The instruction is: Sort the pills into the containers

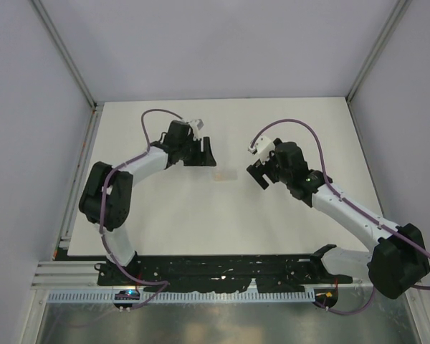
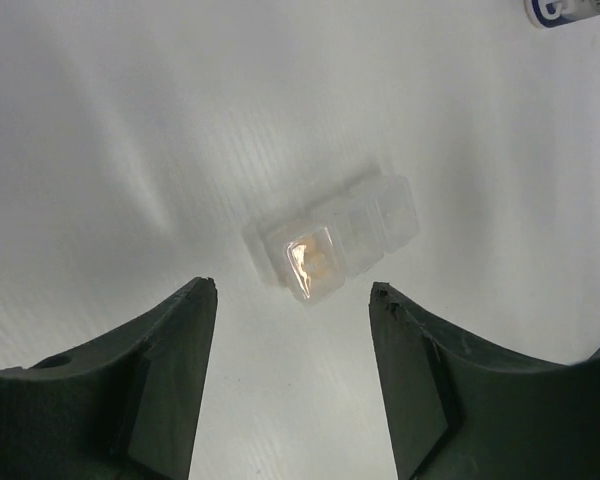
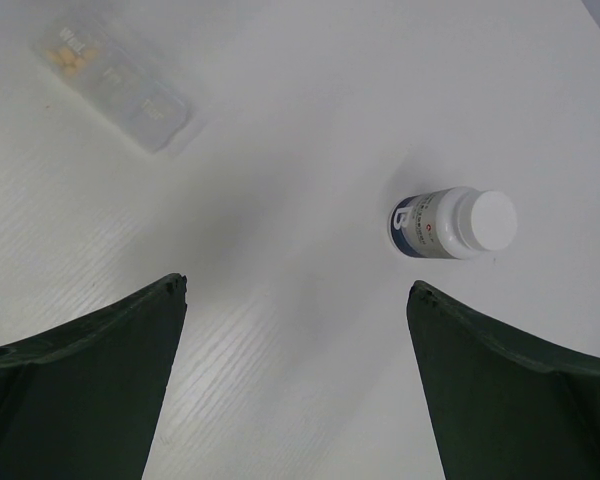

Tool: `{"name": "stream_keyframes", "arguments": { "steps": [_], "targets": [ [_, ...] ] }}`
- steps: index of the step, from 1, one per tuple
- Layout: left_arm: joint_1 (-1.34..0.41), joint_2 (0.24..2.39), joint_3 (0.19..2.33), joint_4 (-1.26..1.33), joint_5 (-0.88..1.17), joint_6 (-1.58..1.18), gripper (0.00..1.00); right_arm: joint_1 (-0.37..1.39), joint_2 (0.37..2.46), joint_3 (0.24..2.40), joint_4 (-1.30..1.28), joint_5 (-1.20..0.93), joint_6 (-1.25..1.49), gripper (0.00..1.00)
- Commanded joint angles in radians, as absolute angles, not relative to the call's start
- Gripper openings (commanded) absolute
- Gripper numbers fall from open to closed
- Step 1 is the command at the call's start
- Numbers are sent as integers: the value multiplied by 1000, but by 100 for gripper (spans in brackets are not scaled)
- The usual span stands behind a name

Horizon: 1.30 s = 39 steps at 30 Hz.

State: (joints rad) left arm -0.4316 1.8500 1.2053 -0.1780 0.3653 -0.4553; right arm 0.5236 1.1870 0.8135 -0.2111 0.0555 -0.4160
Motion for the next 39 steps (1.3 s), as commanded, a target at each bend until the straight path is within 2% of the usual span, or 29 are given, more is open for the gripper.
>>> {"name": "stream_keyframes", "arguments": {
  "steps": [1,8,21,28,39],
  "targets": [
    [-433,1714,1177,-146,285,-347,67,528,1187,825,-176,86,-420,95],
    [-433,1537,1088,-106,170,-212,85,528,1187,816,-161,106,-429,95],
    [-433,1191,911,-61,9,-43,100,523,1181,805,-135,155,-428,95],
    [-431,1030,885,-132,-93,73,100,515,1197,819,-130,196,-405,95],
    [-431,897,871,-255,-236,186,100,497,1244,893,-190,279,-364,95]
  ]
}}
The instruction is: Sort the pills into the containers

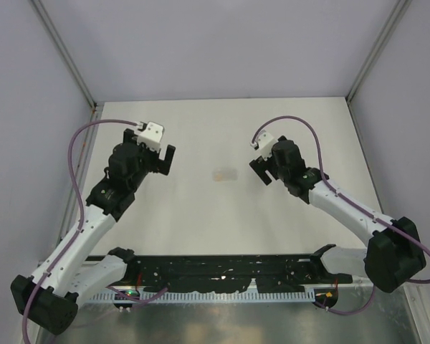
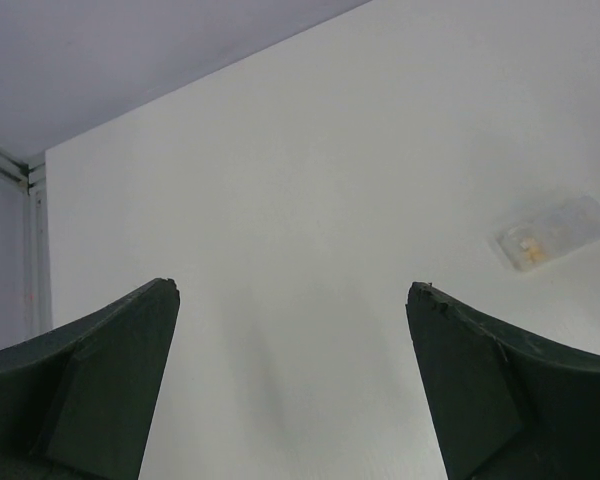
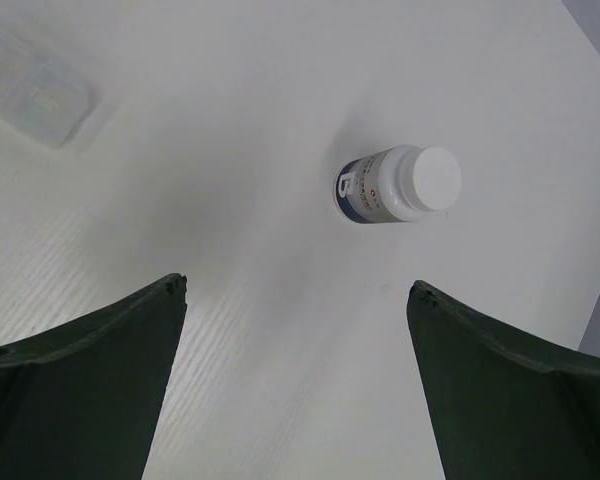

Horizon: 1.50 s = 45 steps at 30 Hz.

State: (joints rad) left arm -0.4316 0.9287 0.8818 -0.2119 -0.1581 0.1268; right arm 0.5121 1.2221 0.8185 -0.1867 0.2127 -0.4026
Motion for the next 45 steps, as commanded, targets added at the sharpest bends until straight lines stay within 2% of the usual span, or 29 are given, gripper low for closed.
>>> {"name": "stream_keyframes", "arguments": {
  "steps": [1,9,19,28,37,45],
  "targets": [
    [-431,887,867,-259,-245,187,100,492,1247,899,-192,290,-359,95],
    [-431,782,801,-218,-273,199,100,393,1206,971,-253,256,-262,95],
    [-425,721,727,-97,-296,108,100,242,1082,921,-287,91,-137,95],
    [-400,749,707,-8,-299,6,100,235,991,911,-282,32,-135,95],
    [-399,732,557,209,-330,-31,100,233,842,835,-244,72,-149,95],
    [-391,726,526,245,-344,-15,100,222,839,811,-216,110,-169,95]
  ]
}}
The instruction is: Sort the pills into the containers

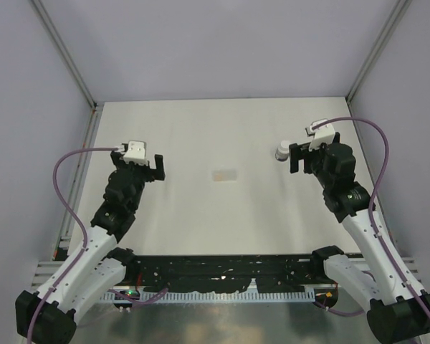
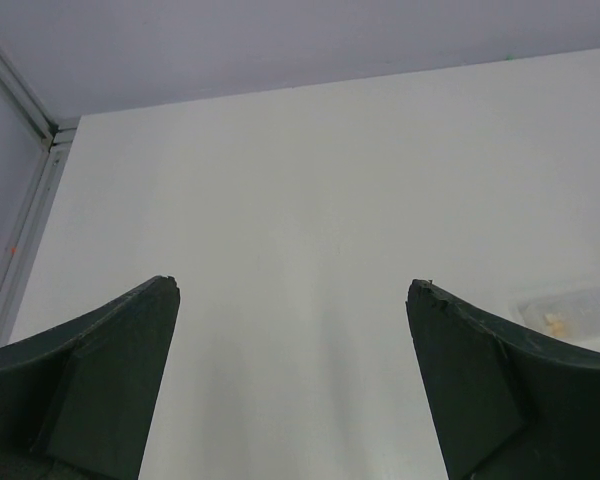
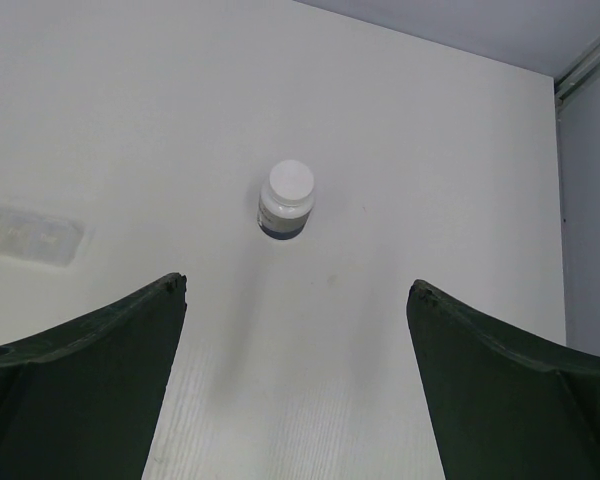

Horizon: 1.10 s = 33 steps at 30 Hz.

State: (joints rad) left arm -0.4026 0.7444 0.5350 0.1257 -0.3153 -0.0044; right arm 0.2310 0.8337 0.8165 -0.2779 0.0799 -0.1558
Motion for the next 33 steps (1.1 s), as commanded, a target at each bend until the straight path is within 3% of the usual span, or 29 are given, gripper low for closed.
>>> {"name": "stream_keyframes", "arguments": {
  "steps": [1,33],
  "targets": [
    [-388,726,523,253,-345,-17,100,218,839,805,-216,103,-175,95],
    [-371,788,422,393,-313,28,100,153,790,724,-132,126,-247,95]
  ]
}}
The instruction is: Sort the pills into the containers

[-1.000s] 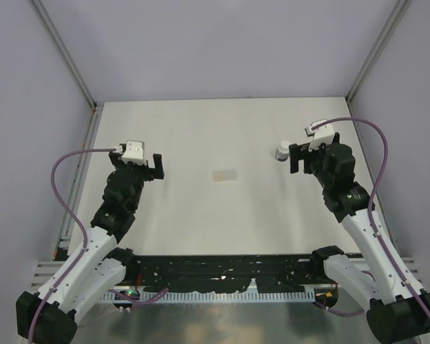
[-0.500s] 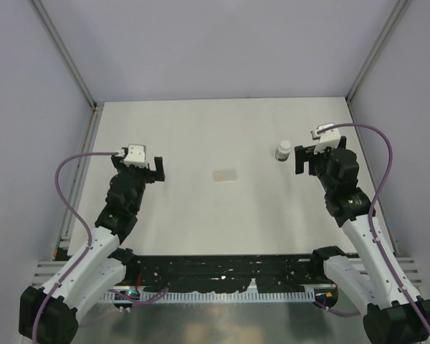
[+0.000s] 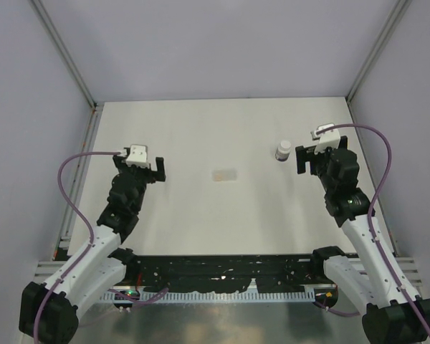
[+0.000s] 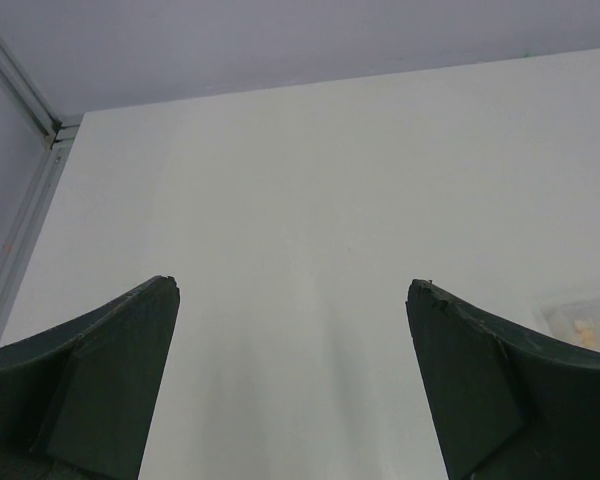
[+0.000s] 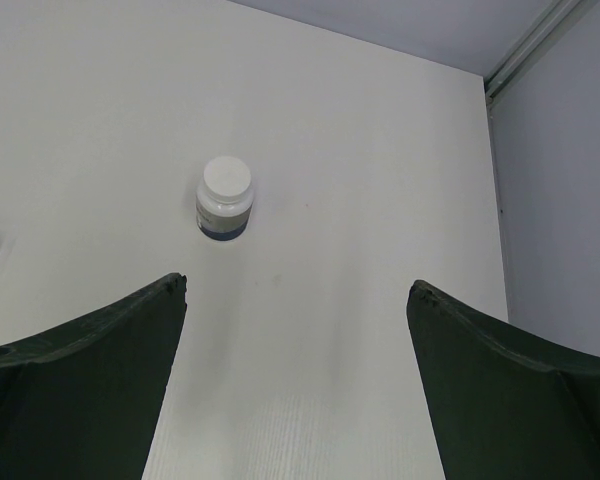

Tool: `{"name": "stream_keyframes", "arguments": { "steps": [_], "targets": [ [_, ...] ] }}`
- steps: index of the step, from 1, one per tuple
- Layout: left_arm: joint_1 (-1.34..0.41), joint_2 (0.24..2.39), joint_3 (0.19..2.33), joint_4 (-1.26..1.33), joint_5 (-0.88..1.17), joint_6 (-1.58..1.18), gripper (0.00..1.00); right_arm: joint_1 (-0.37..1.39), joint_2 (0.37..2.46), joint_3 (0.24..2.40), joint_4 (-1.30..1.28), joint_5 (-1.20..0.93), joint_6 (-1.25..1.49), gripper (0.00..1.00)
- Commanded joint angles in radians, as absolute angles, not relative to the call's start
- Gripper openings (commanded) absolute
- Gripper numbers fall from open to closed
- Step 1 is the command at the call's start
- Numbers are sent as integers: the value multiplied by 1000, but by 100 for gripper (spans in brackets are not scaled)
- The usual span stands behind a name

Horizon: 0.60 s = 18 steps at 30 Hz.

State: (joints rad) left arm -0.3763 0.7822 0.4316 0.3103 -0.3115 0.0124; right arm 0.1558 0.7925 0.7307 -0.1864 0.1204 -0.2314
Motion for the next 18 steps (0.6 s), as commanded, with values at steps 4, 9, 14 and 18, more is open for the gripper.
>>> {"name": "stream_keyframes", "arguments": {
  "steps": [4,9,14,18],
  "targets": [
    [-370,790,417,390,-293,23,100,152,779,719,-127,124,-255,95],
    [-370,788,416,390,-282,18,99,152,773,712,-123,120,-262,95],
    [-370,773,419,380,-273,18,100,149,775,707,-118,115,-265,95],
    [-370,767,422,368,-273,18,100,147,769,707,-120,104,-267,95]
  ]
}}
